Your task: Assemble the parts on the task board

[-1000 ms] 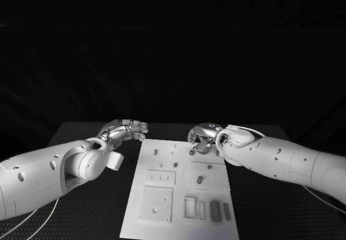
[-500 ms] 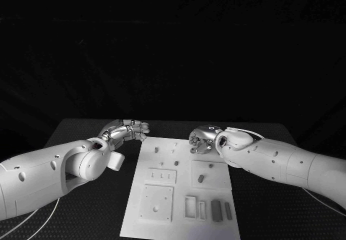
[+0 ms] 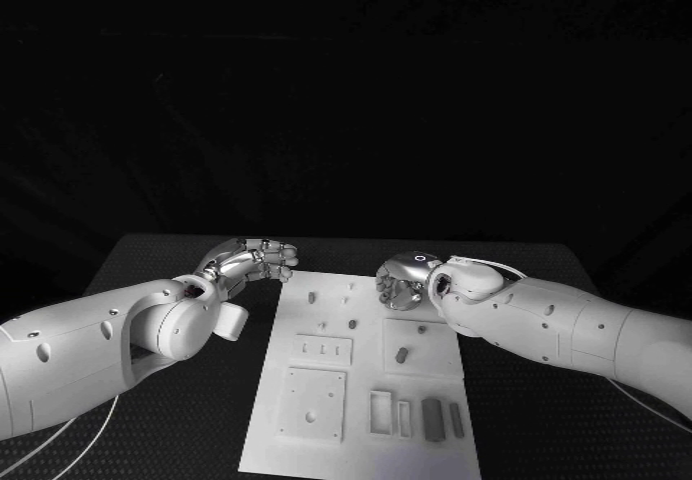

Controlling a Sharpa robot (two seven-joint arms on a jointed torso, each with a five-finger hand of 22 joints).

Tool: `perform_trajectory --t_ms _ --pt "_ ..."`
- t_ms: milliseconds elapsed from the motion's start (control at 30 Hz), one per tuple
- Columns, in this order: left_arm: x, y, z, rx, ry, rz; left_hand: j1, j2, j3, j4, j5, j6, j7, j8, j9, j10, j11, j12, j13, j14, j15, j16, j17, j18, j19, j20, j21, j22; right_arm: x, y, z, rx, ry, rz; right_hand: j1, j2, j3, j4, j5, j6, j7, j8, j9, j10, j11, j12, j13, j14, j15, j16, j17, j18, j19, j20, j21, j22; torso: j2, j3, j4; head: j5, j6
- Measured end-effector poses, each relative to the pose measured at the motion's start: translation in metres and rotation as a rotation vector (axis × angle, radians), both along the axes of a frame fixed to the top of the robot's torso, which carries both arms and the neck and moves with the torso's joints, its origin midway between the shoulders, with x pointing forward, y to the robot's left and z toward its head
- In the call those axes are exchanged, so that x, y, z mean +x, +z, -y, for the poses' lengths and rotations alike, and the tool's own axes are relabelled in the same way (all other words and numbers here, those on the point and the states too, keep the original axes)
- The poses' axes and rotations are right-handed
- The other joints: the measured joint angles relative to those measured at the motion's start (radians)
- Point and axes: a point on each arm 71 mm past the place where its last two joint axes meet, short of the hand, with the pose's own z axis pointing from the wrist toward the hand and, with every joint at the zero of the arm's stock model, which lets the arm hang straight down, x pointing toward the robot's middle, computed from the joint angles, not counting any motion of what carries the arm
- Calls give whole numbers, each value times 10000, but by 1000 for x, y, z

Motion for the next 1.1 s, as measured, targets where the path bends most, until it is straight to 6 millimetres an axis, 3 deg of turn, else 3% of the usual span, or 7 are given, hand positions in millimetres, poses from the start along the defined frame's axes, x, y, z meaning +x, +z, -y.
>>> perform_trajectory --t_ms 300,433,633,700,833,1100 --pt "0 0 0 6 -11 -18 -38 39 0 0 0 0 0 0 9 0 0 0 0 0 0 0 9 -8 0 0 0 0 0 1 -2 25 51 64 0 0 28 28 -4 137 -50 7 55 235 -18 74 60 17 -17 87 -62 0 3 3 78 0 41 0 10 -1 8" --pt "0 0 0 10 -17 -28 -38 39 0 0 0 0 0 0 8 1 -1 0 0 0 0 0 9 -11 0 1 0 -1 0 2 -2 28 65 117 0 0 119 21 -80 345 -46 119 116 483 -95 163 144 -14 -66 133 -107 0 -3 -3 85 0 58 -1 6 8 32" --pt "0 0 0 10 -37 -41 -38 39 26 -25 0 0 0 0 8 1 -1 0 0 0 0 0 17 -15 0 1 0 -2 0 3 -4 -91 88 253 43 43 487 18 -155 754 -172 327 269 828 -362 310 356 -104 -195 193 -167 0 -57 -25 193 0 77 -4 4 8 37" --pt "0 0 0 12 -38 -47 -38 39 25 -25 0 0 0 0 8 1 -1 0 0 0 0 0 17 -17 0 1 0 -2 0 3 -6 -151 88 323 71 71 544 10 -155 789 -203 327 296 947 -370 311 396 -115 -206 193 -167 -2 -72 -35 193 0 86 -5 1 2 38" --pt "1 0 0 16 -47 -60 -38 39 25 -25 0 0 0 0 7 1 -1 0 0 0 0 0 17 -58 1 1 0 -1 0 2 -8 -241 98 448 174 174 723 -29 -160 1234 -277 604 402 1270 -520 541 444 -104 -365 233 -167 -53 -87 -21 193 0 95 -5 -1 -9 39" --pt "1 -1 0 21 -58 -79 -38 39 25 -25 0 0 0 0 7 1 -1 0 1 0 0 0 16 -61 1 1 0 -2 -4 2 -12 -288 116 610 190 189 779 -5 -188 1404 -325 682 484 1335 -552 670 605 -102 -441 233 -167 -53 -90 -20 251 0 108 -9 0 -9 55"
